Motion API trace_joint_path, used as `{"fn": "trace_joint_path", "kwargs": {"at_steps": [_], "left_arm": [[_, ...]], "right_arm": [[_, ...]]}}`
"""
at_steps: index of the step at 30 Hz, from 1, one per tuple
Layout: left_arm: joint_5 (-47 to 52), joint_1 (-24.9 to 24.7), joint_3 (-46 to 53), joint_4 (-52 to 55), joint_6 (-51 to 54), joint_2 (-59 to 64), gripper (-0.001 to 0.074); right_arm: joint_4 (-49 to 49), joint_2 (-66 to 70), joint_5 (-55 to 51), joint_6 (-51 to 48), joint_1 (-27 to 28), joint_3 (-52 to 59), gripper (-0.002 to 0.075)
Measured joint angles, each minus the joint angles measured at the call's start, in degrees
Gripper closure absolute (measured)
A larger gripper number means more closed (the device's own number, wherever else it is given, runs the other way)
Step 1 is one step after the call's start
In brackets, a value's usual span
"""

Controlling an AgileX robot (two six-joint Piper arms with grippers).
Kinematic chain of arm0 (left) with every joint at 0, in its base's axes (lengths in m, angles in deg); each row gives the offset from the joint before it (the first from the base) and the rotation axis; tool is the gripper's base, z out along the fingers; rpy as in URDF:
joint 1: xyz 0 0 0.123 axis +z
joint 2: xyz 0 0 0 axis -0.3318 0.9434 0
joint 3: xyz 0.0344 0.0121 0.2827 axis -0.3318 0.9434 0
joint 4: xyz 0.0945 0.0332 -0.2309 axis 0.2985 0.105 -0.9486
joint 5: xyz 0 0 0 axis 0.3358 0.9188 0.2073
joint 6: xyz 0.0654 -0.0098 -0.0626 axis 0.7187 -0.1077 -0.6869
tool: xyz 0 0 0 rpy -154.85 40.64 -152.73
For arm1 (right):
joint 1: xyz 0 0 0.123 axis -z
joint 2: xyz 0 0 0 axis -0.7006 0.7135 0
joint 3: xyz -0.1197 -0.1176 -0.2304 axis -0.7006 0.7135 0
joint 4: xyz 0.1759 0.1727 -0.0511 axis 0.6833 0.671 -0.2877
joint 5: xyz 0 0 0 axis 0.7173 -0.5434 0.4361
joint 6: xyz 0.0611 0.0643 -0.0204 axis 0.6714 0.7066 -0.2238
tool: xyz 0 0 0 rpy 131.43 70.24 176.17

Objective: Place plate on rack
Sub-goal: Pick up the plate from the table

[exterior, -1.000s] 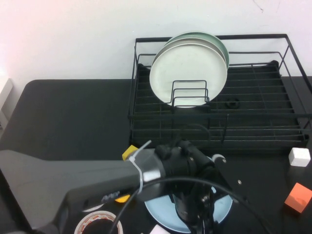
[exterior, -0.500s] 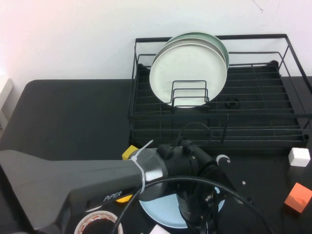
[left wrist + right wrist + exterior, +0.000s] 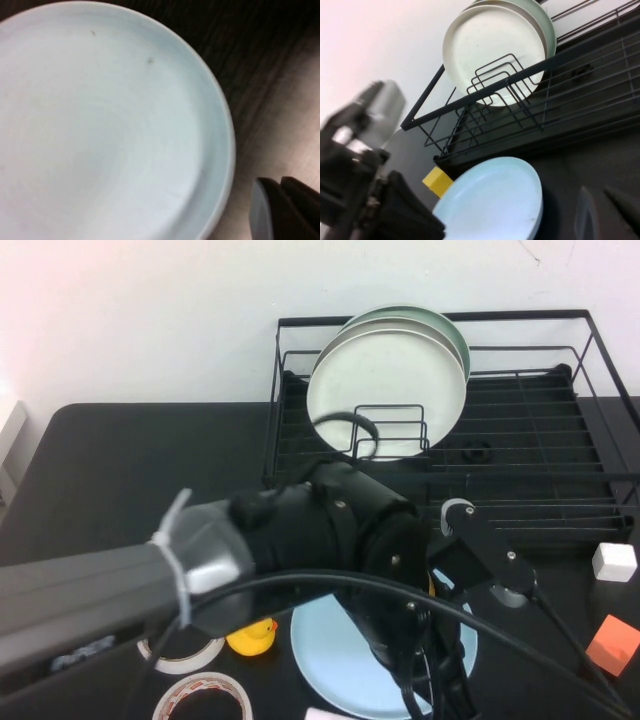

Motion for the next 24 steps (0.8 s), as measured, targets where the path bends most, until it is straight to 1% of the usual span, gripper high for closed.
{"fn": "trace_joint_path", "kwargs": {"at_steps": [7, 14, 16, 17, 18, 20, 22, 24], "left_arm": [[3.3, -0.7, 0.0, -0.2, 0.2, -3.5, 0.0735], [4.3, -2.2, 0.0, 0.7, -1.1, -2.1, 0.0734], [5.6, -2.2, 0.0, 0.7, -1.9, -0.1, 0.0709], [6.2, -2.2, 0.0, 0.7, -1.9, 1.1, 0.0686], [6.9, -2.2, 0.0, 0.7, -1.9, 2.4, 0.0644], [7.7, -2.2, 0.0, 0.8, -1.5, 4.7, 0.0536], [7.4, -2.2, 0.0, 1.4, -1.5, 6.9, 0.0402], [6.3, -2.2, 0.0, 2.2, -1.5, 8.6, 0.0302]], "right_arm": [[1.0, 0.0, 0.0, -0.1, 0.0, 0.0, 0.0715], [1.0, 0.0, 0.0, -0.1, 0.0, 0.0, 0.0715], [1.0, 0.0, 0.0, -0.1, 0.0, 0.0, 0.0715], [1.0, 0.0, 0.0, -0.1, 0.0, 0.0, 0.0715], [1.0, 0.0, -0.1, -0.1, 0.0, 0.0, 0.0715], [1.0, 0.0, -0.3, -0.1, 0.0, 0.0, 0.0715], [1.0, 0.0, -0.5, -0.1, 0.0, 0.0, 0.0715], [1.1, 0.0, -0.5, -0.1, 0.0, 0.0, 0.0715]]}}
